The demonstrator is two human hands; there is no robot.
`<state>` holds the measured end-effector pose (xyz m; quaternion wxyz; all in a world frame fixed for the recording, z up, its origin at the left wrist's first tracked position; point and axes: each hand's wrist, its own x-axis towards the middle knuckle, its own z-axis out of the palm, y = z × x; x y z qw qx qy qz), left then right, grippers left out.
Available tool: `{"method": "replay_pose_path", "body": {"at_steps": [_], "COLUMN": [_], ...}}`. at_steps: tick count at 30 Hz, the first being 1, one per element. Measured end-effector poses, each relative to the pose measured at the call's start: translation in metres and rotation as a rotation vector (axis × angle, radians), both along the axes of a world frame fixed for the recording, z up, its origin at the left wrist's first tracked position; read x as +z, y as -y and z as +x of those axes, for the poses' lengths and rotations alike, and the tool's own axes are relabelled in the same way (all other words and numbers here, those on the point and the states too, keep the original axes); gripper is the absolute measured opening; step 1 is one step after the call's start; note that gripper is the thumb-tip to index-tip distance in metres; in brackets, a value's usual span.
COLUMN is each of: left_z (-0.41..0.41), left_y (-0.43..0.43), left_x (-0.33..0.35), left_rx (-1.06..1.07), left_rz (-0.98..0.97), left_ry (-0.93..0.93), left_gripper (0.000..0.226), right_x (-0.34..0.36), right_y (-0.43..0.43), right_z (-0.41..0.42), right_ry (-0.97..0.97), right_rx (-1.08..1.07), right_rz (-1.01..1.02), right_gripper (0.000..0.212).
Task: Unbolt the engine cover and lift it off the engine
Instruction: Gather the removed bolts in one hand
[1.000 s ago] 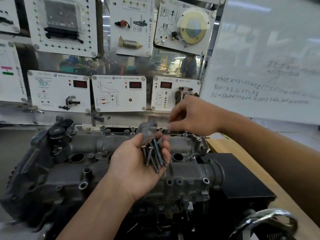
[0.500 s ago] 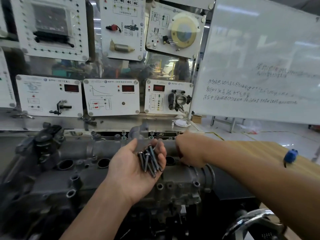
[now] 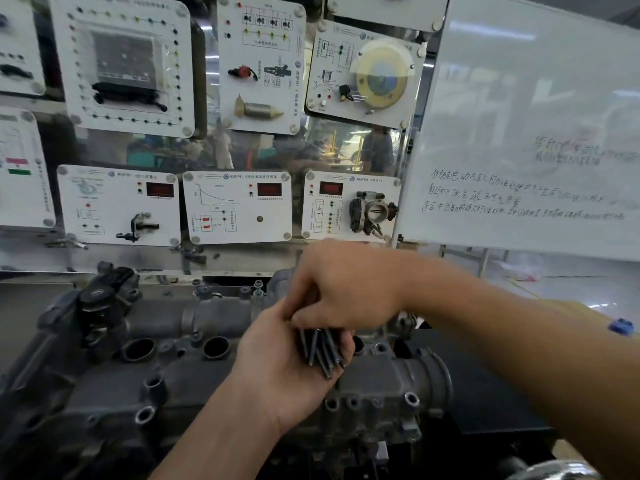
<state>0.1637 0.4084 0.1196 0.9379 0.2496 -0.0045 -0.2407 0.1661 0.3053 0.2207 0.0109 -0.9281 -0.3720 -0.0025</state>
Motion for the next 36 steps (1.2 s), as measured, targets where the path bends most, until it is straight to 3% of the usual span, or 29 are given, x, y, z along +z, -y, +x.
{"method": "replay_pose_path", "body": {"at_steps": [2,6,9,12,19,22,25,29,36], "left_z": [0.004,0.01,0.015,0.023,0.034,0.033,0.032,0.027,0.024], "left_y": [0.0,-0.002,0.002,0.007,0.007,0.007,0.006,0.002,-0.003], "left_x": [0.0,0.0,0.001,0.0,0.002,0.004,0.003,0.003,0.005], "left_rx": [0.007,-0.004,0.001,-0.009,0.031,0.046,0.052,0.04,0.055], "left_rz": [-0.017,-0.076,-0.088,-0.069,-0.068,-0.055,-0.037,-0.024,-0.113], "left_ry": [-0.009,-0.095,-0.126,-0.12,-0.11,-0.117,-0.108,-0.077,-0.066], "left_gripper": [0.04,0.038,0.041,0.048,0.052,0.051,0.054,0.049,0.042], "right_x": [-0.008,0.007,0.002,-0.022,-0.021,0.021,0.05,0.021,-0.02], "right_y": [-0.004,0.035,0.074,0.086,0.075,0.074,0.056,0.015,-0.001], "right_z": [0.014,0.05,0.078,0.089,0.09,0.069,0.045,0.044,0.063], "right_ry": [0.072,0.164,0.145,0.038,0.149,0.217,0.07,-0.105,0.049], "right_rx": [-0.008,-0.175,-0.427,-0.504,-0.454,-0.333,-0.116,-0.063,-0.08], "right_rz": [0.004,0.255,0.038,-0.106,-0.132,0.029,0.227,0.072,0.116], "right_gripper": [0.018,0.026,0.031,0.035,0.019,0.018,0.021,0.022,0.023]}}
